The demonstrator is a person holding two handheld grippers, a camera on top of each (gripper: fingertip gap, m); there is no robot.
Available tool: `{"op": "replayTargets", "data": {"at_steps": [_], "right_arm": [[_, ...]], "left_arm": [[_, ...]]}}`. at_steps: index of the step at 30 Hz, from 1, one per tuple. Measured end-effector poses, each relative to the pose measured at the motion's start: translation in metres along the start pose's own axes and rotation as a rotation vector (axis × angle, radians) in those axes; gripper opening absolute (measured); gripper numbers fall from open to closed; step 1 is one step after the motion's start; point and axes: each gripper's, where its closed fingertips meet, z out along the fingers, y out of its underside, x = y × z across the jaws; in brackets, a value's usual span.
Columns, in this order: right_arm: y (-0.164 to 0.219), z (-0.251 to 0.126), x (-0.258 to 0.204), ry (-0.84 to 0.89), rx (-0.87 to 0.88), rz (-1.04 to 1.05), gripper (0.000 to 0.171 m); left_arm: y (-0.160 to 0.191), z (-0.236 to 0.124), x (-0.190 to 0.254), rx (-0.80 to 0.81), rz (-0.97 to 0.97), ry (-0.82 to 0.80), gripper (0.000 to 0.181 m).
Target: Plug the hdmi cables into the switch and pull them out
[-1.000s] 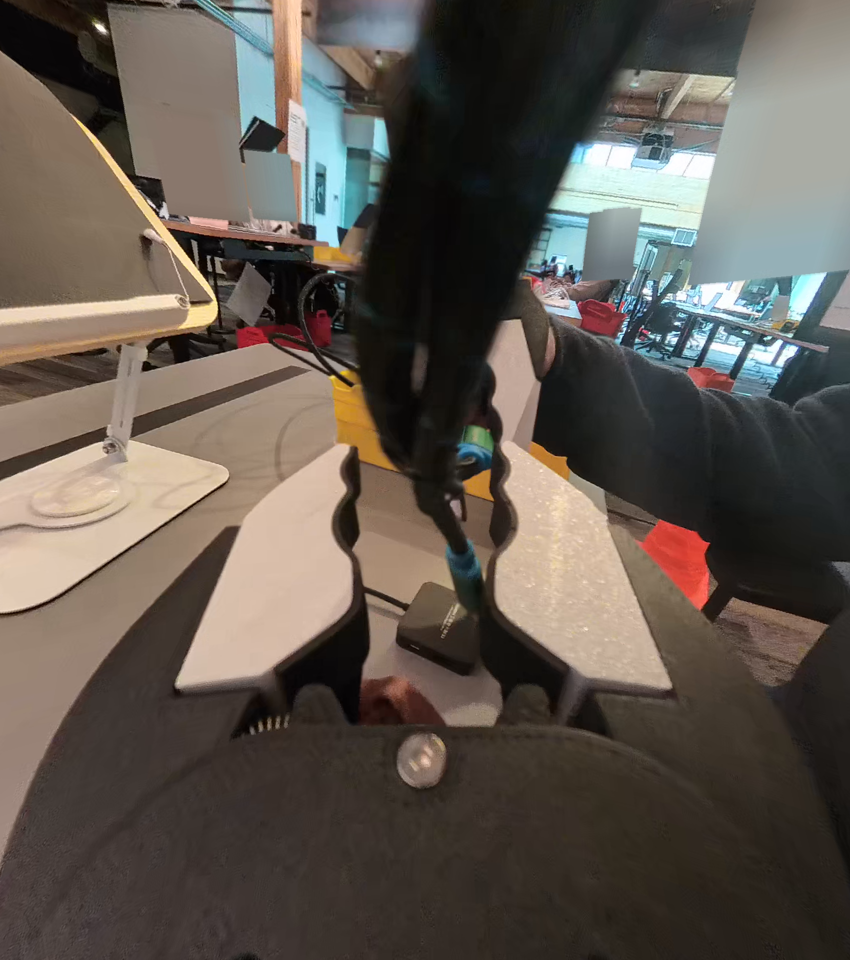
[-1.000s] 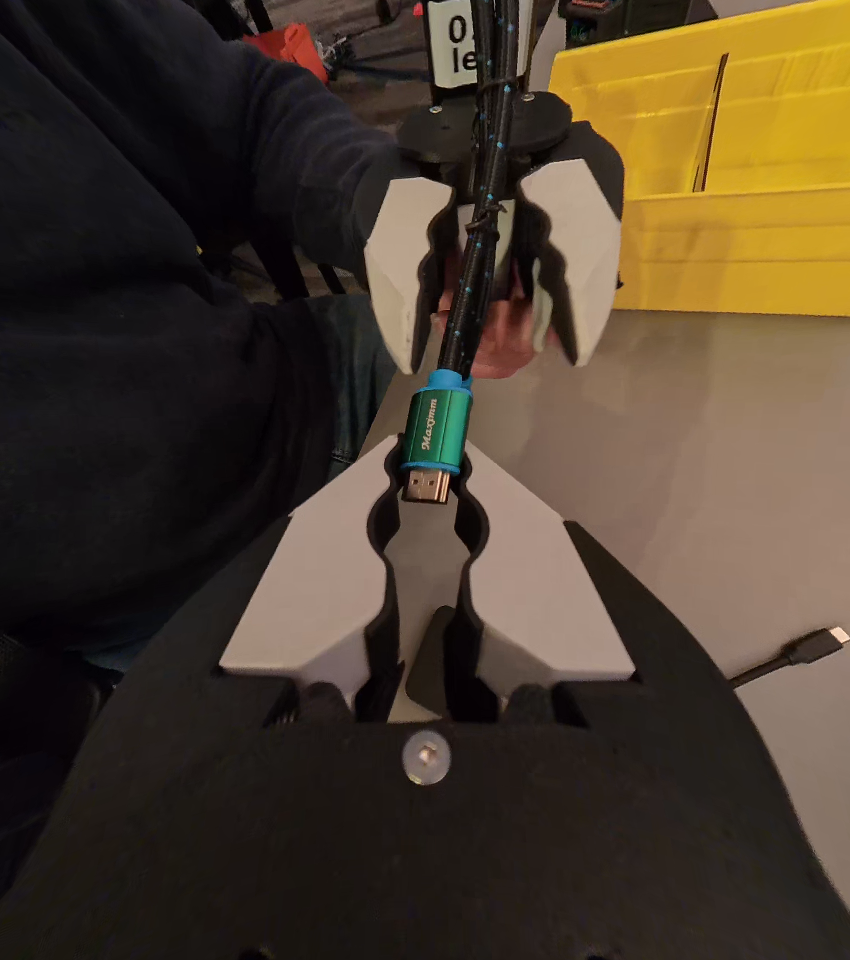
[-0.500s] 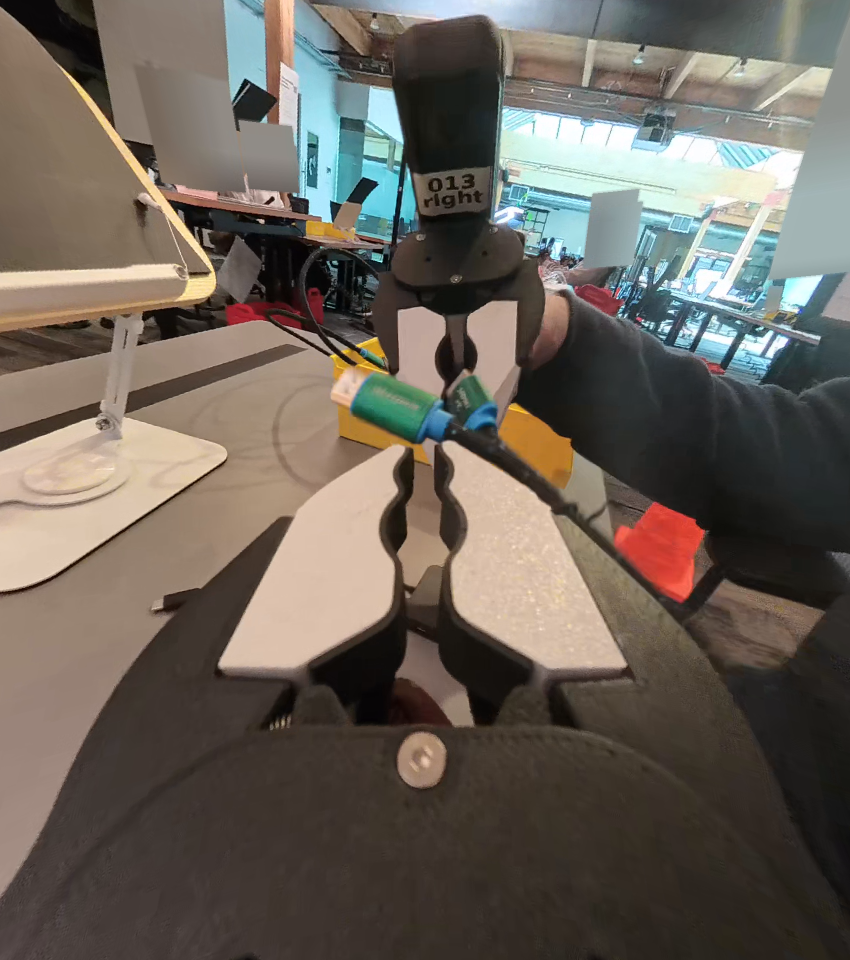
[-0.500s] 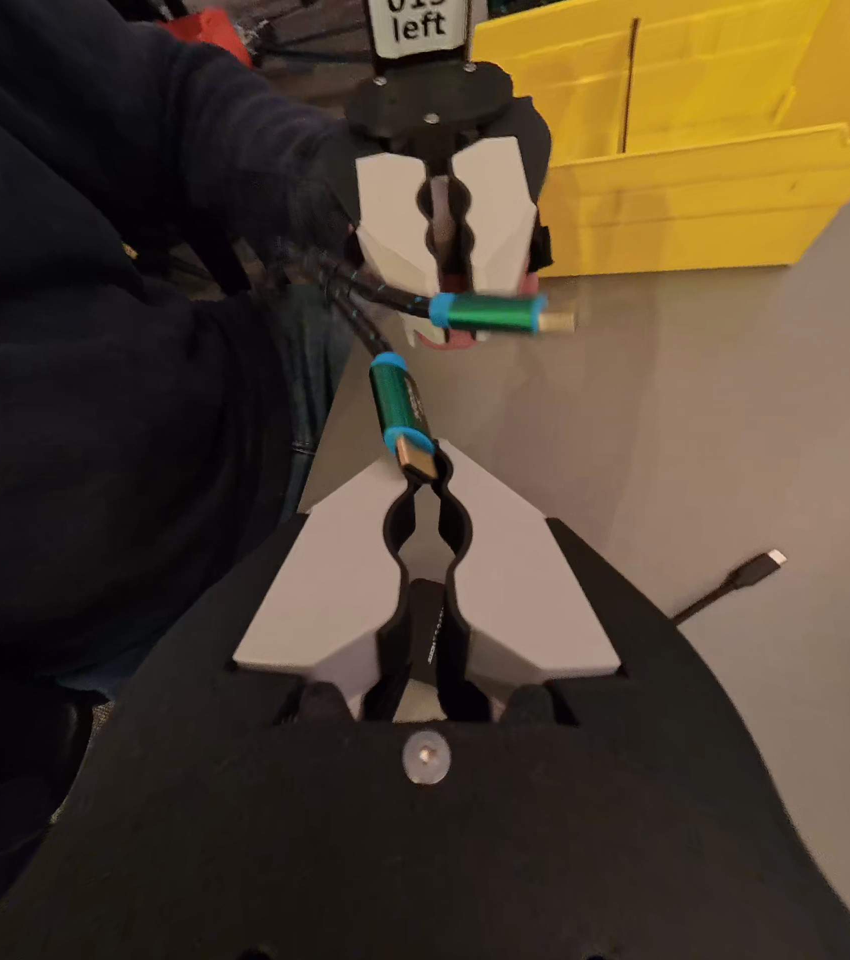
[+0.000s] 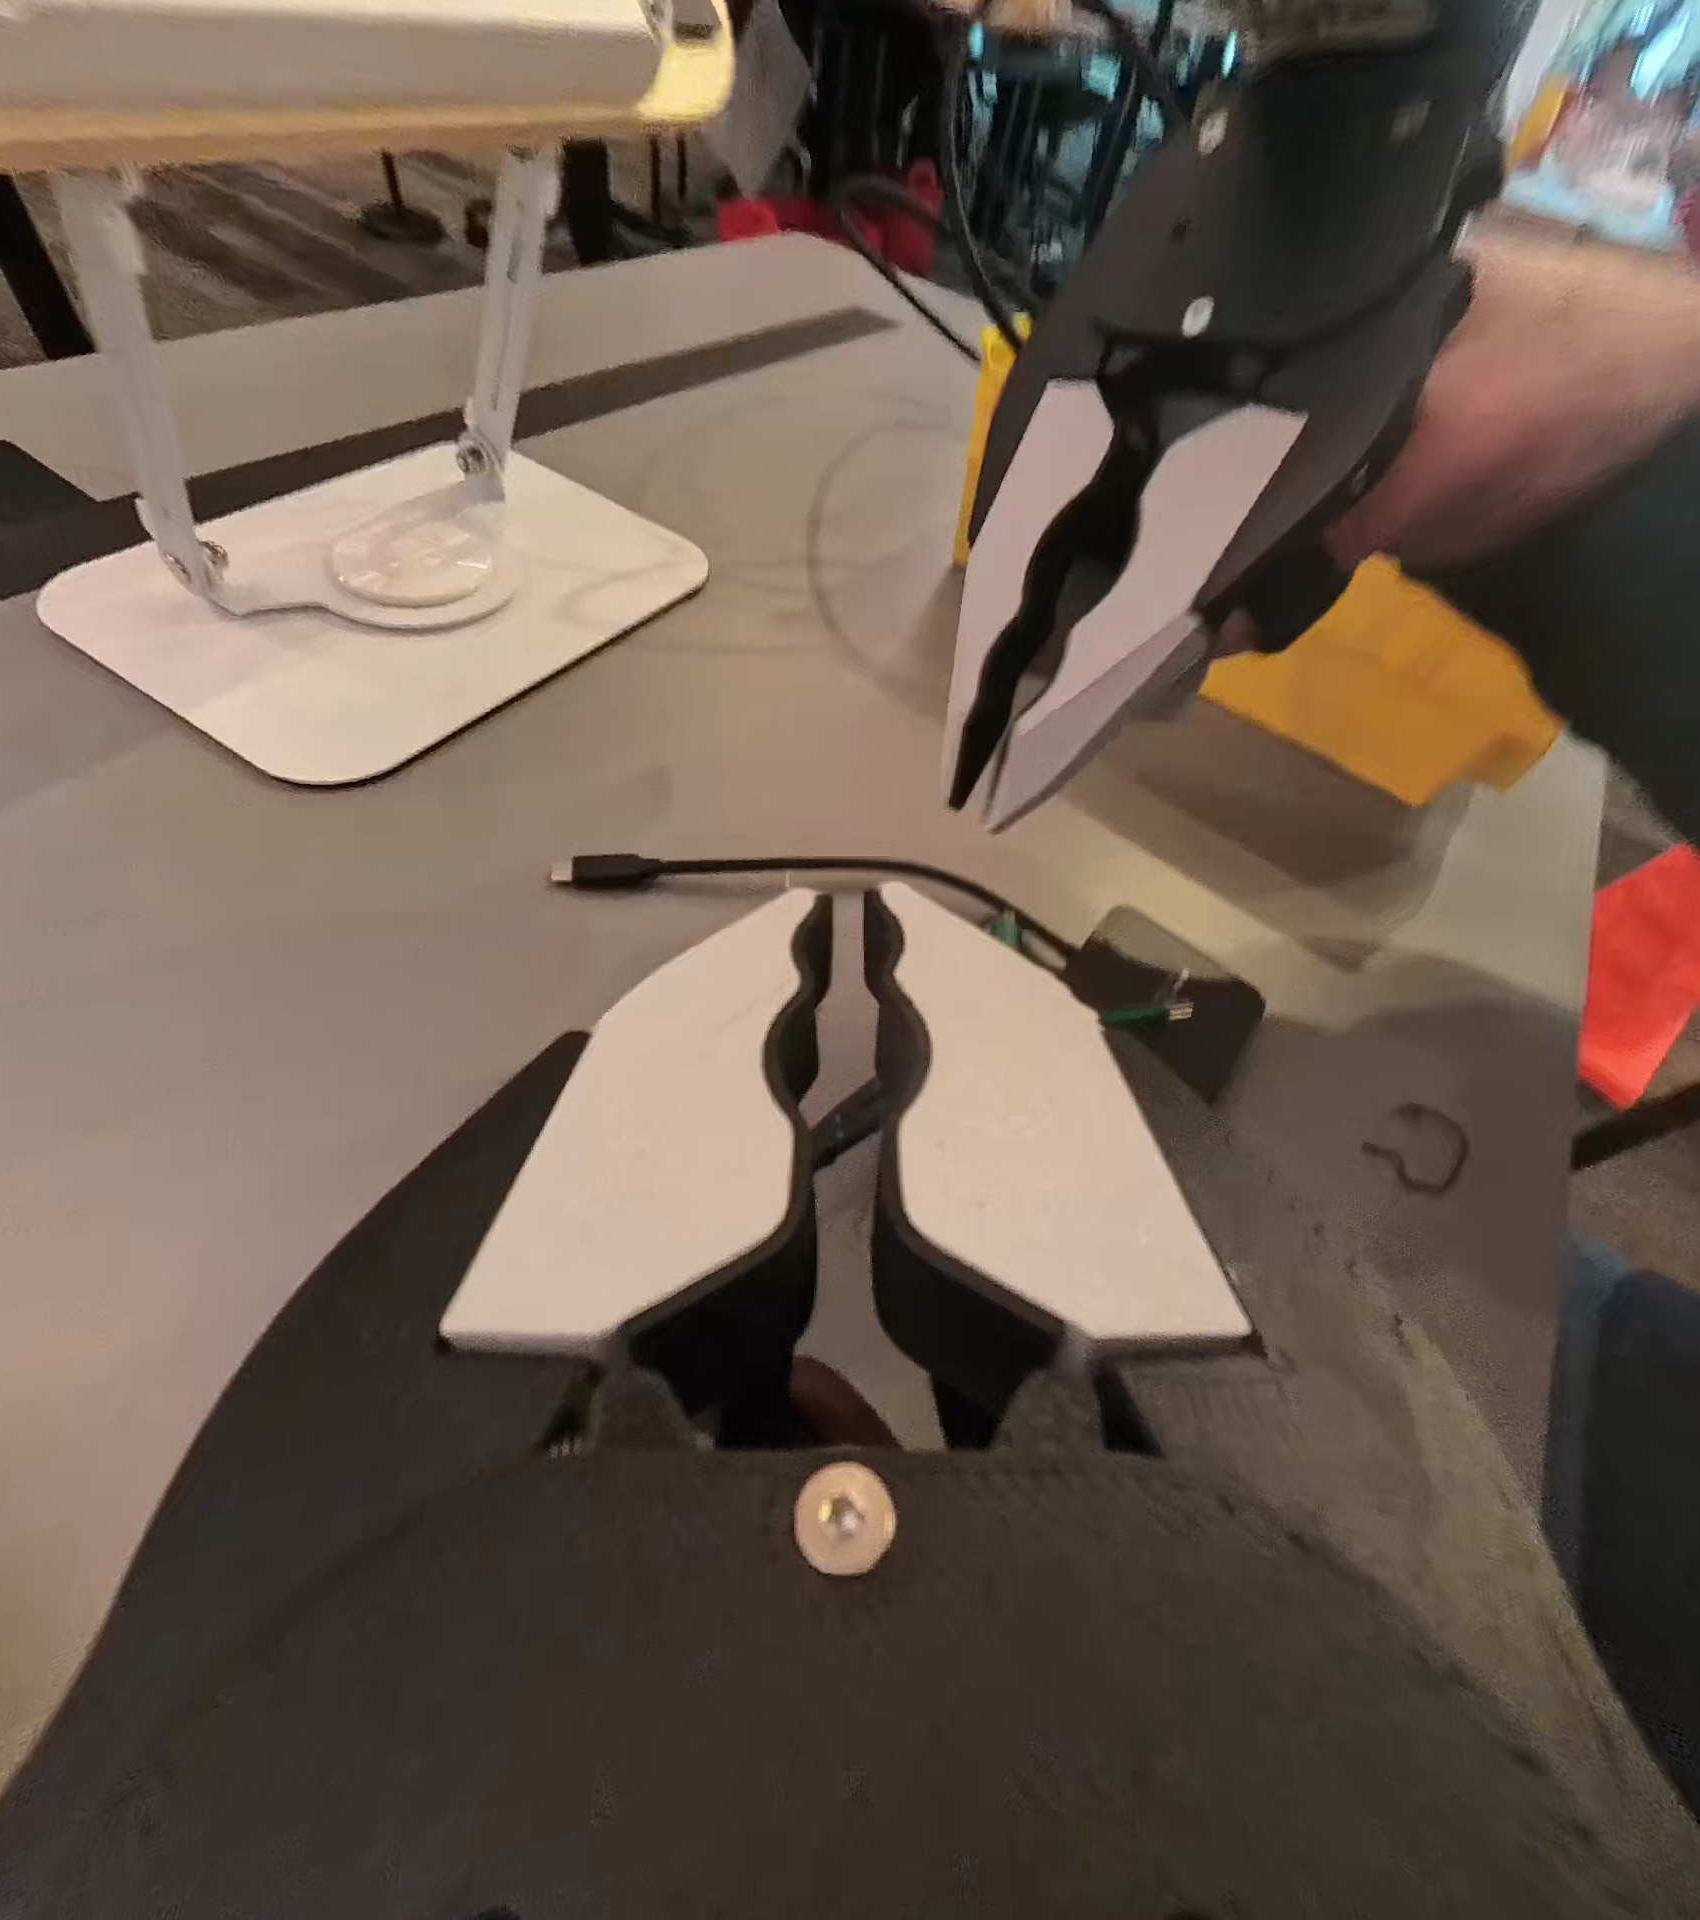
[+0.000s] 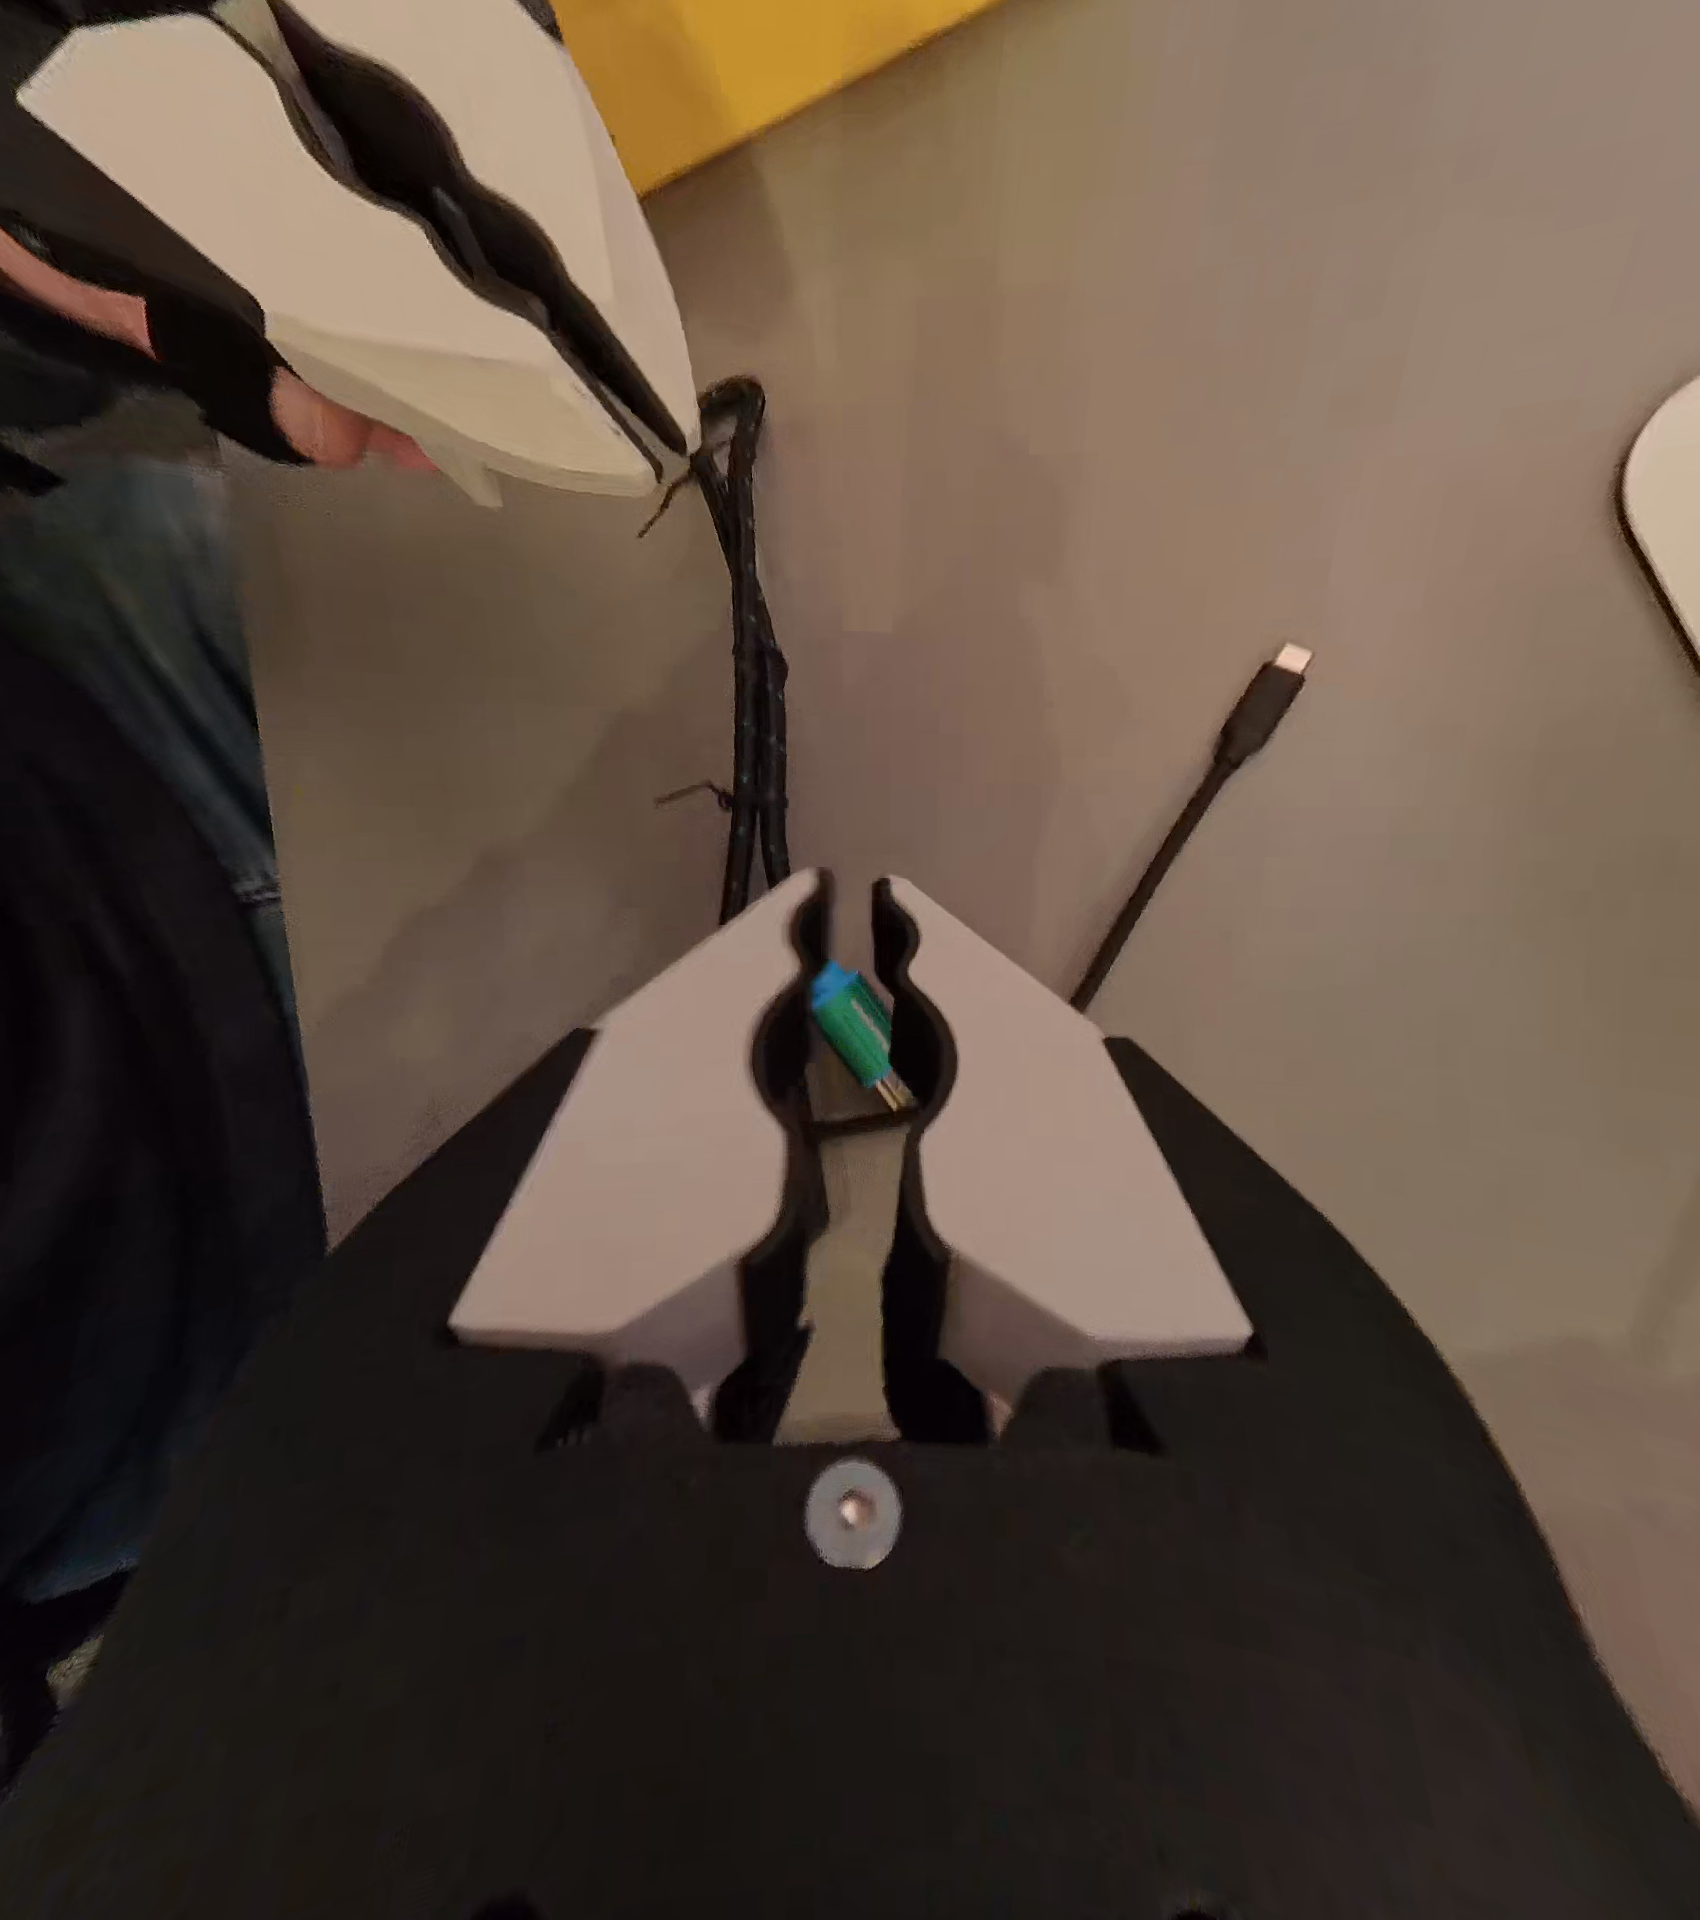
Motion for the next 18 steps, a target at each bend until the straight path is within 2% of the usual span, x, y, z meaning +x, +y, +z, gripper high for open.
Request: {"op": "replayTargets", "data": {"at_steps": [2, 5, 8, 12, 14, 18], "right_arm": [[0.015, 0.002, -0.007, -0.019, -0.067, 0.016, 0.031], [0.039, 0.019, -0.015, -0.010, -0.148, -0.029, 0.045], [0.052, 0.033, -0.025, -0.036, -0.180, -0.056, 0.048], [0.051, 0.029, -0.045, -0.017, -0.156, -0.131, 0.030], [0.053, 0.030, -0.054, -0.009, -0.164, -0.124, 0.034], [0.056, 0.031, -0.029, 0.095, -0.159, -0.134, 0.039]], "left_arm": [[0.005, 0.002, 0.000, -0.038, 0.067, -0.022, 0.007], [0.010, 0.005, 0.009, -0.063, 0.091, 0.004, 0.008], [0.011, 0.005, 0.015, -0.070, 0.107, 0.015, 0.009], [0.010, 0.000, 0.019, -0.089, 0.145, 0.009, 0.010], [0.012, 0.000, 0.021, -0.102, 0.164, 0.015, 0.012], [0.017, 0.005, 0.028, -0.126, 0.187, 0.037, 0.013]]}}
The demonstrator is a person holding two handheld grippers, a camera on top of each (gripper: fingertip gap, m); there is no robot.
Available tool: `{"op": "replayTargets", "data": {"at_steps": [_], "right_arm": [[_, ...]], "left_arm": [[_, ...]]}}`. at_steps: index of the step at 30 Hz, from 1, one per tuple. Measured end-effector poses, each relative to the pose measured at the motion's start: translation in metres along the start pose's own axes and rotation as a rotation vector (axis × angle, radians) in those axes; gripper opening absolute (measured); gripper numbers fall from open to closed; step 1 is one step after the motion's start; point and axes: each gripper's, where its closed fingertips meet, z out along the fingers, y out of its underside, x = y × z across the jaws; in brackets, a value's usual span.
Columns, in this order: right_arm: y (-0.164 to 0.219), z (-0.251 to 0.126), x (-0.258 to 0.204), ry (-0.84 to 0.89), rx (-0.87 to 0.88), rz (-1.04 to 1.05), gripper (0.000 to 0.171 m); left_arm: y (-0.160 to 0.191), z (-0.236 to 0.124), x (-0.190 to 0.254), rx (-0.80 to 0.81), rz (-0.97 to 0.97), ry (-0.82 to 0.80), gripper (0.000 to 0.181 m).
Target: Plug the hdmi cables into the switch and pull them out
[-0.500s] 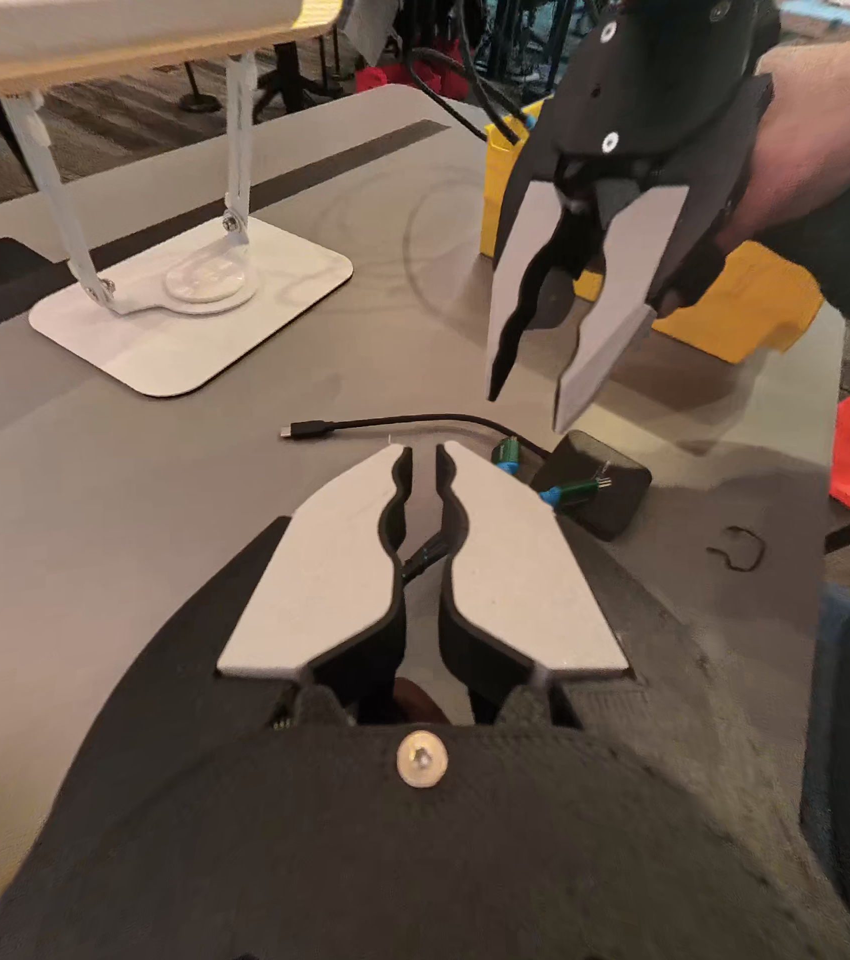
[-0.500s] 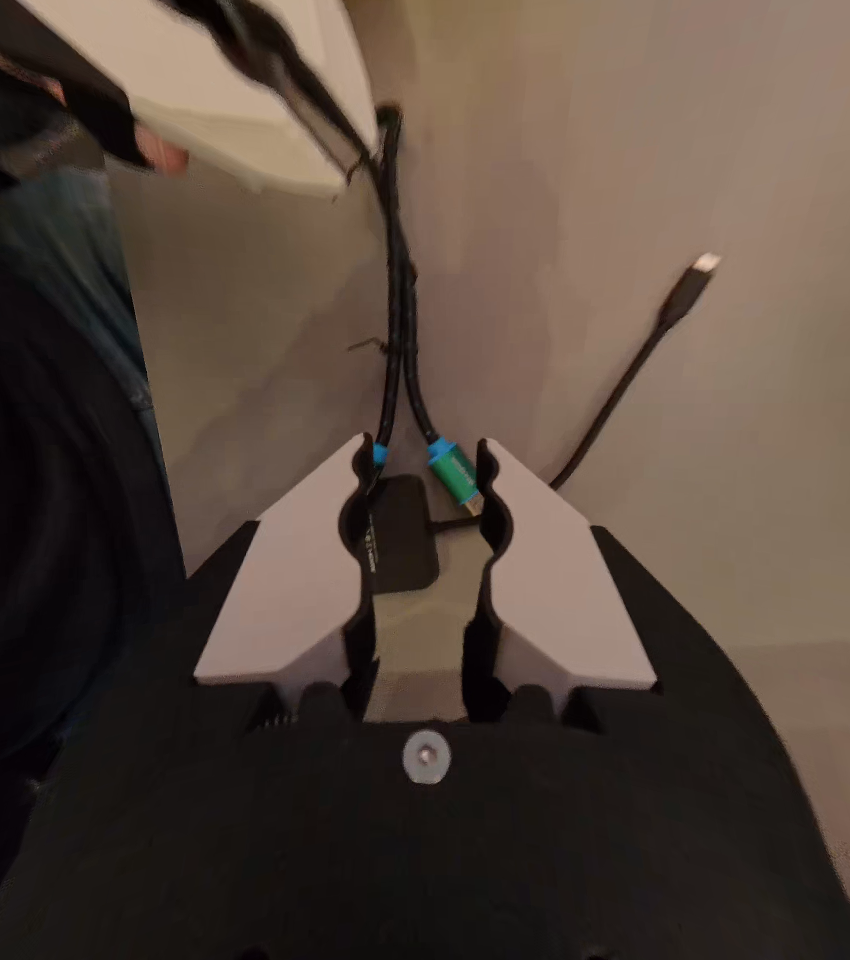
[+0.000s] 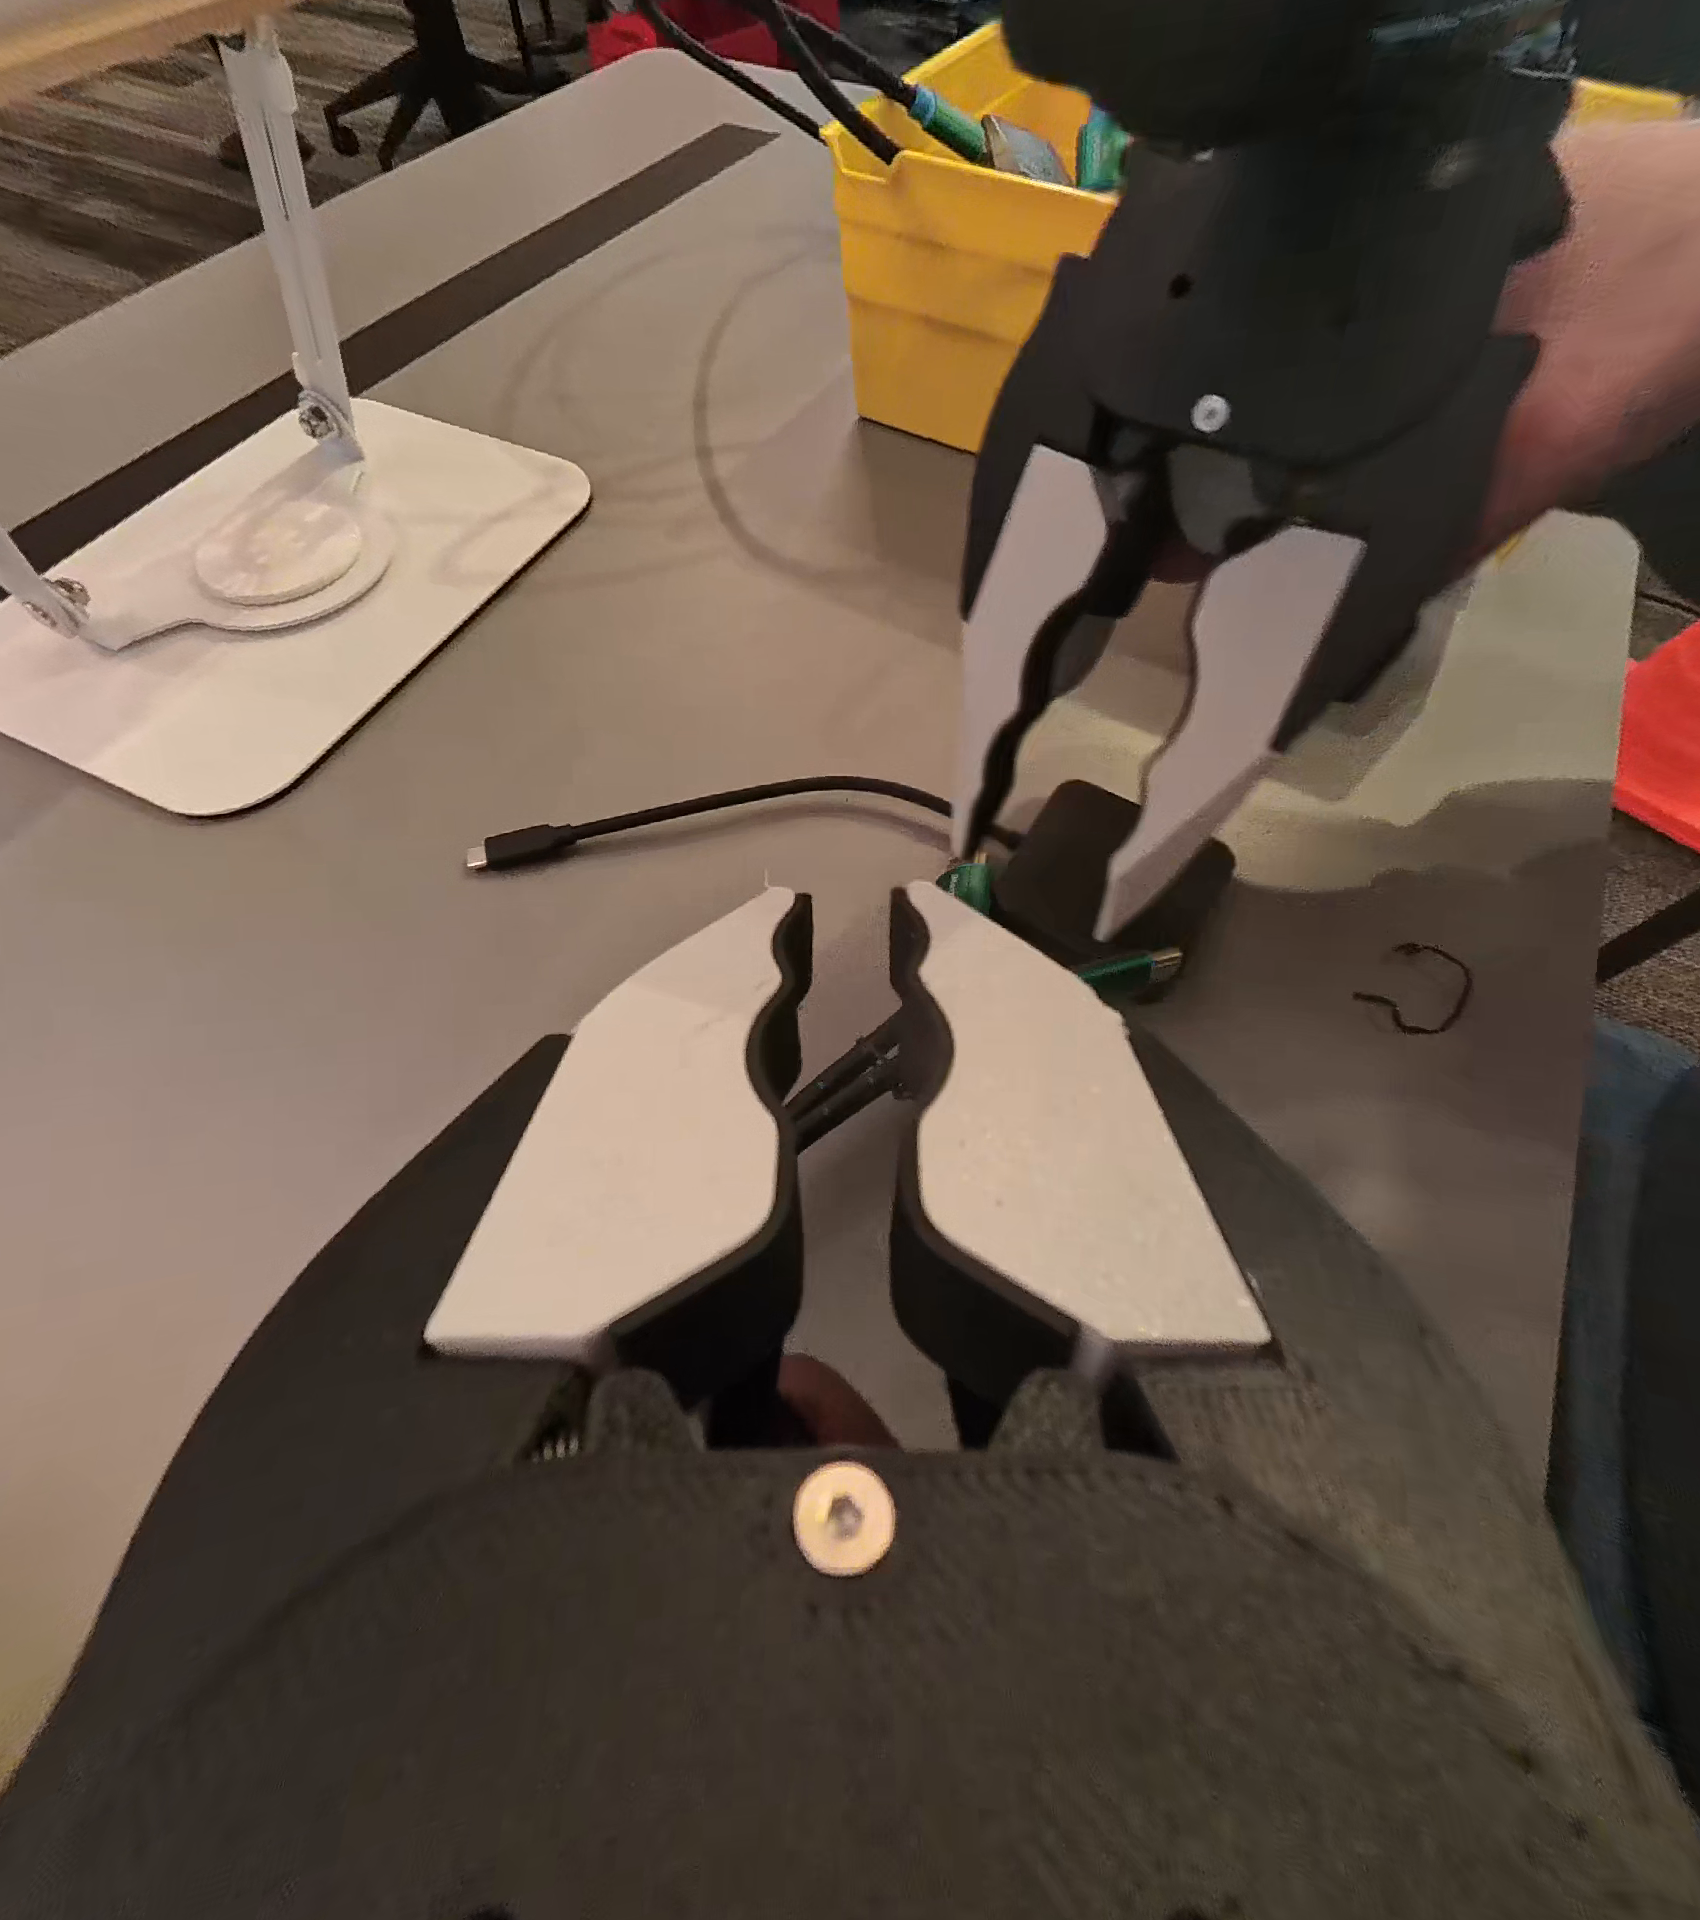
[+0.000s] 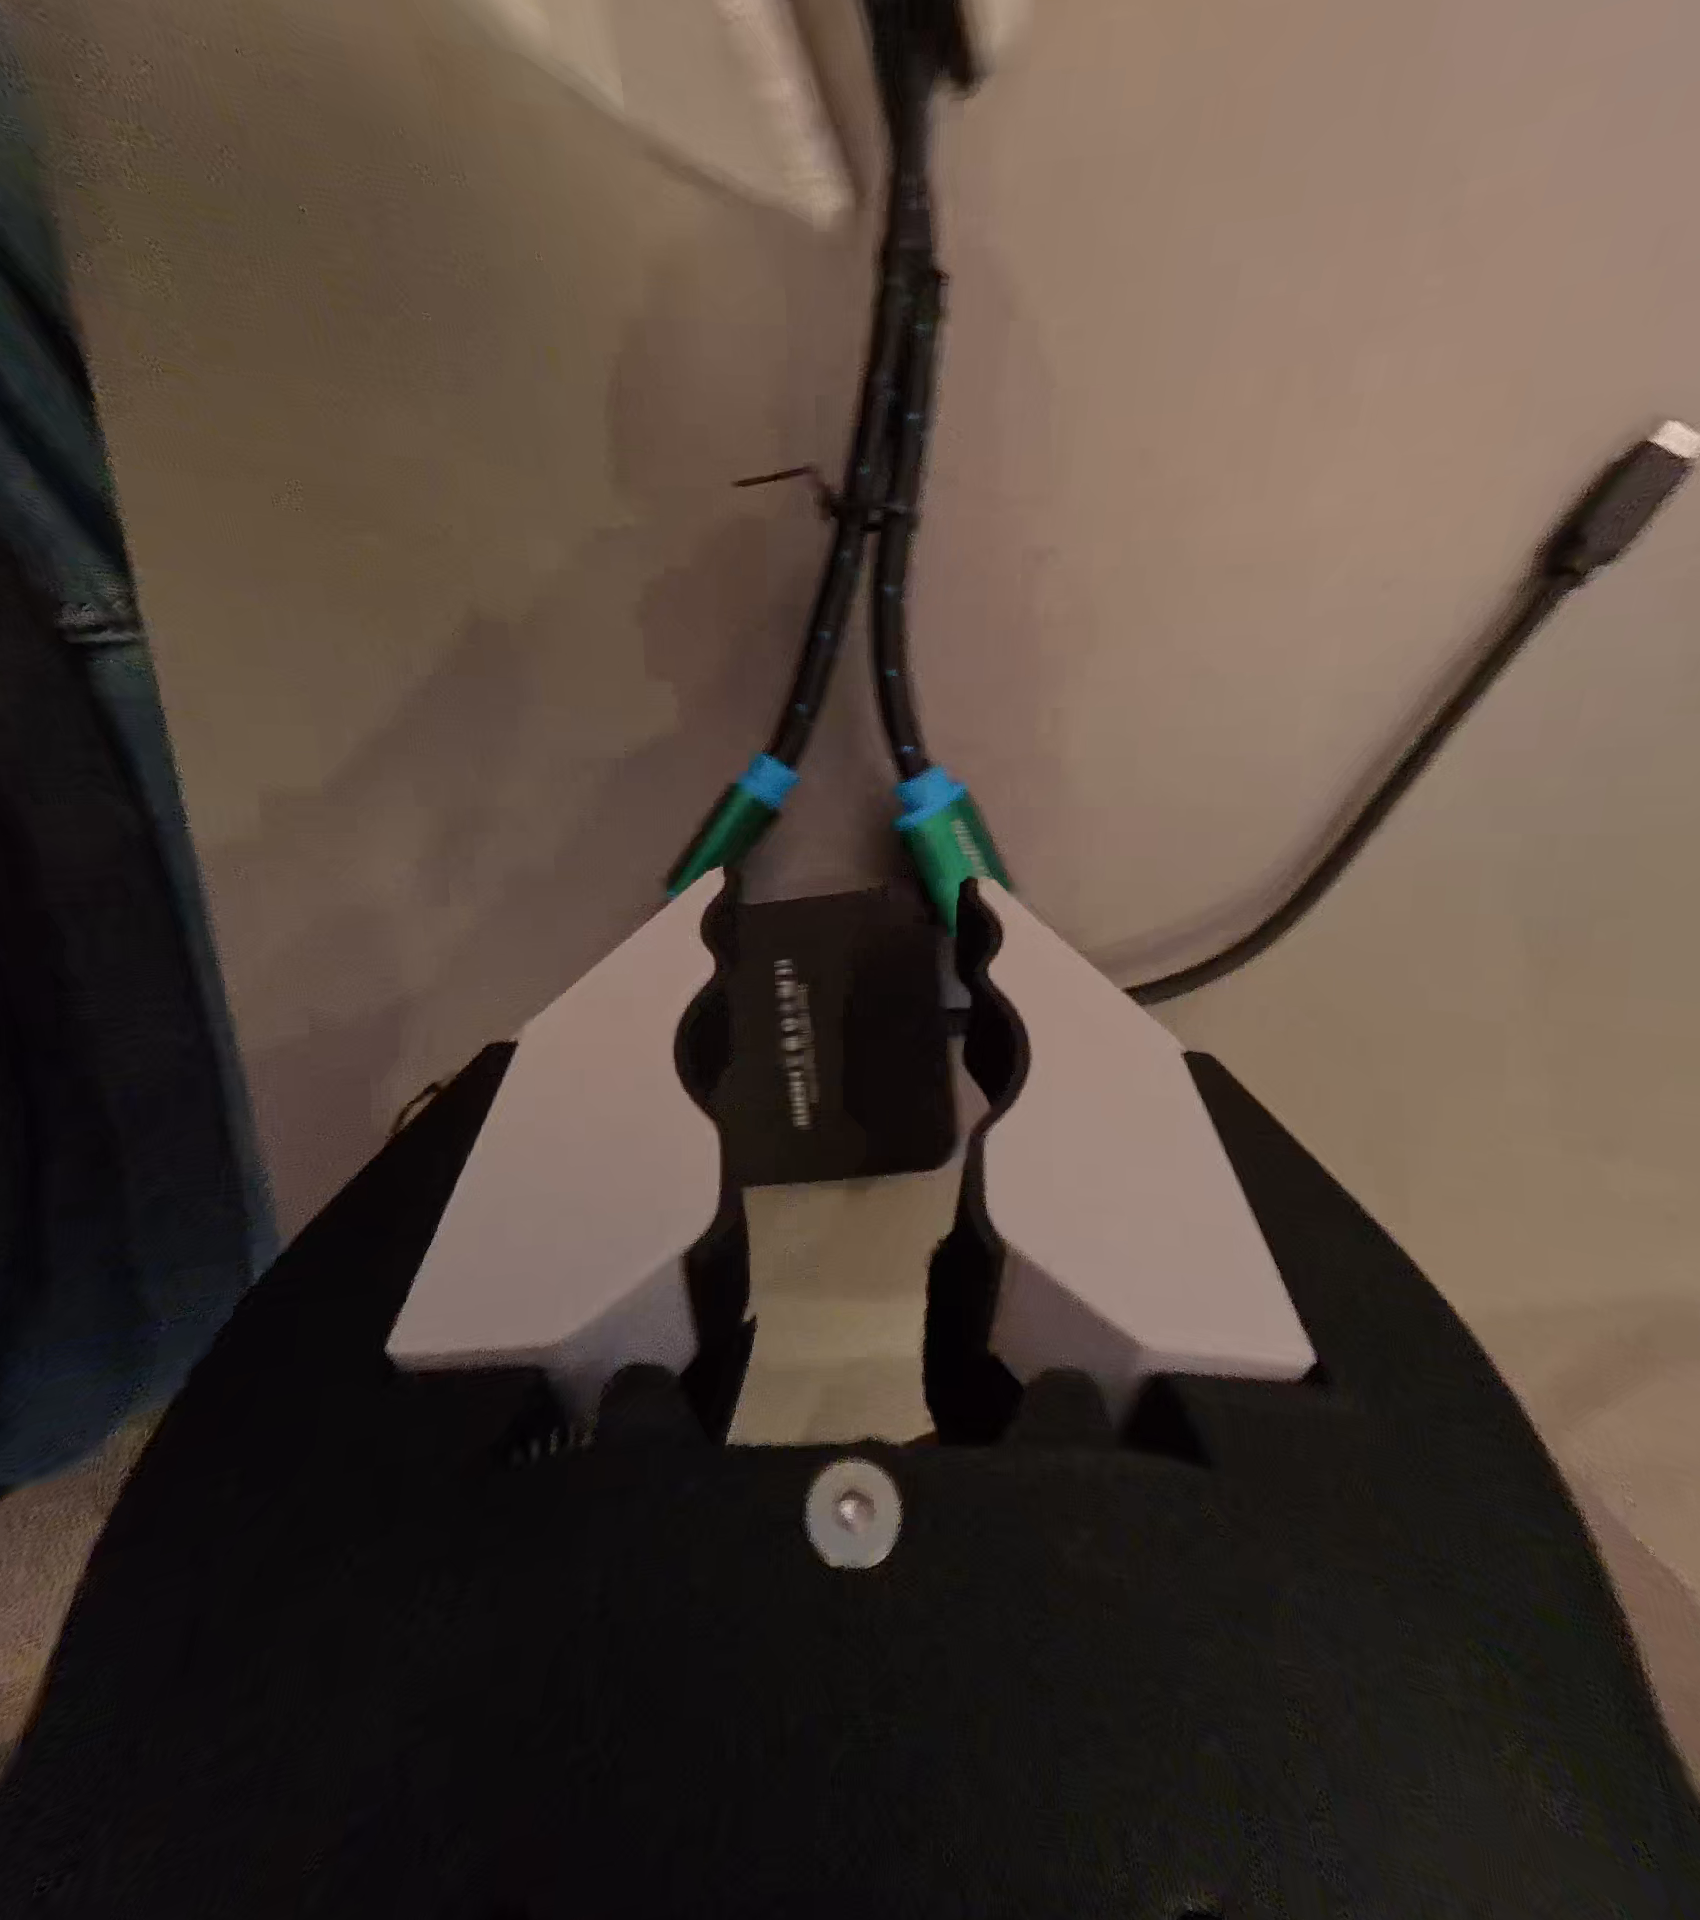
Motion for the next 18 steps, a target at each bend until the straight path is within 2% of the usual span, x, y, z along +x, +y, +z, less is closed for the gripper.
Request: {"op": "replayTargets", "data": {"at_steps": [5, 6, 7, 9, 12, 15, 18], "right_arm": [[0.000, 0.020, 0.021, -0.039, 0.020, -0.066, 0.042], [-0.002, 0.025, 0.019, -0.058, 0.028, -0.085, 0.038], [-0.006, 0.028, 0.016, -0.072, 0.043, -0.098, 0.023], [-0.010, 0.029, 0.017, -0.057, 0.045, -0.106, 0.019], [-0.022, 0.019, 0.022, -0.004, 0.113, -0.122, 0.017], [-0.036, -0.003, 0.027, 0.068, 0.194, -0.159, 0.014], [-0.052, -0.025, 0.025, 0.096, 0.269, -0.181, 0.013]], "left_arm": [[-0.002, -0.002, 0.002, 0.000, 0.011, -0.001, 0.013], [-0.003, -0.003, 0.002, 0.002, 0.010, -0.002, 0.013], [-0.004, -0.005, 0.002, 0.005, 0.008, -0.002, 0.013], [-0.005, -0.007, 0.001, 0.010, 0.005, -0.004, 0.014], [-0.007, -0.013, 0.007, 0.002, -0.012, 0.040, 0.019], [-0.010, -0.026, 0.027, -0.012, -0.040, 0.153, 0.023], [0.003, -0.034, 0.051, -0.078, -0.064, 0.256, 0.024]]}}
